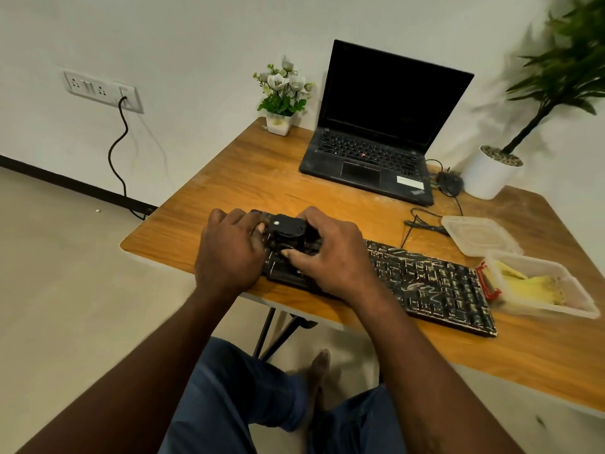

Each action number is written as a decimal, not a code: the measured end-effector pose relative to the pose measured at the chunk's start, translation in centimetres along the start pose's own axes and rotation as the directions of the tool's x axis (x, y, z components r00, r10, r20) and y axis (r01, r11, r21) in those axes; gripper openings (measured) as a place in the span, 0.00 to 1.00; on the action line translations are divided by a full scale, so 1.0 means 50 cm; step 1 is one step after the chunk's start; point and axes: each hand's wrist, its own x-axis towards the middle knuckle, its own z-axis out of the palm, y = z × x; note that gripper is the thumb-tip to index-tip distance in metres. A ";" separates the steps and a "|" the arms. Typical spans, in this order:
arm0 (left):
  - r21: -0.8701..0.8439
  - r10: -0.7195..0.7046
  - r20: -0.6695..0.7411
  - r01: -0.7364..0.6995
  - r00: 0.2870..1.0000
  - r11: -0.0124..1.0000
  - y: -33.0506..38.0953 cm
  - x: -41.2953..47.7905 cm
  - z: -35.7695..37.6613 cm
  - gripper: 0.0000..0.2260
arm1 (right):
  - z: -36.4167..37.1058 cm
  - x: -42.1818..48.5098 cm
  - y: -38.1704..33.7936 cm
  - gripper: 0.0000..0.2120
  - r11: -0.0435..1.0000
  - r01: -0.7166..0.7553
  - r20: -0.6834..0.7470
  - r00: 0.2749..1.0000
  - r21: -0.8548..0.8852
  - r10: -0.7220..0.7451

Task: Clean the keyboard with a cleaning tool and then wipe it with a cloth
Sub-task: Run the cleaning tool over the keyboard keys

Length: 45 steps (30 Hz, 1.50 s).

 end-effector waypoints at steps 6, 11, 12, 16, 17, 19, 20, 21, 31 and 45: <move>0.012 -0.024 0.006 0.023 1.000 1.000 0.002 0.004 -0.001 0.15 | -0.100 -0.045 0.065 0.20 0.987 -0.142 0.055 0.988 -0.076 0.146; 0.034 -0.013 0.001 0.013 1.000 0.999 0.003 0.001 0.001 0.13 | -0.062 -0.023 0.026 0.19 0.993 -0.100 0.051 0.993 -0.059 0.103; 0.033 -0.012 0.001 0.012 1.000 0.999 0.003 0.001 0.000 0.14 | -0.043 -0.013 0.012 0.19 0.996 -0.075 0.046 0.996 -0.044 0.077; 0.041 0.029 0.021 -0.030 0.999 0.999 -0.001 0.001 -0.001 0.19 | 0.002 0.017 -0.016 0.19 0.999 0.028 0.041 0.999 -0.036 -0.026; 0.041 0.030 0.014 -0.031 0.999 0.999 -0.001 0.001 -0.001 0.19 | -0.003 0.016 -0.012 0.19 0.999 0.021 0.050 0.999 -0.032 -0.019; 0.040 0.011 -0.010 -0.011 1.000 0.999 0.001 0.000 0.000 0.17 | -0.030 0.001 0.007 0.19 0.999 -0.034 0.081 0.996 -0.028 0.037; 0.041 0.003 -0.017 -0.002 1.000 0.999 0.003 0.000 0.000 0.17 | -0.048 -0.010 0.021 0.19 0.997 -0.066 0.092 0.993 -0.034 0.069; 0.045 -0.002 -0.016 0.003 1.000 0.999 0.005 0.001 0.000 0.17 | -0.067 -0.023 0.037 0.19 0.994 -0.096 0.093 0.991 -0.044 0.100; 0.144 -0.005 -0.025 0.008 1.000 0.990 0.030 0.000 -0.012 0.11 | -0.059 -0.032 0.023 0.20 0.996 -0.090 0.018 0.996 0.014 0.090; 0.120 -0.010 -0.035 0.014 0.999 0.993 0.040 0.006 -0.008 0.12 | -0.132 -0.073 0.073 0.20 0.979 -0.204 -0.040 0.978 0.010 0.205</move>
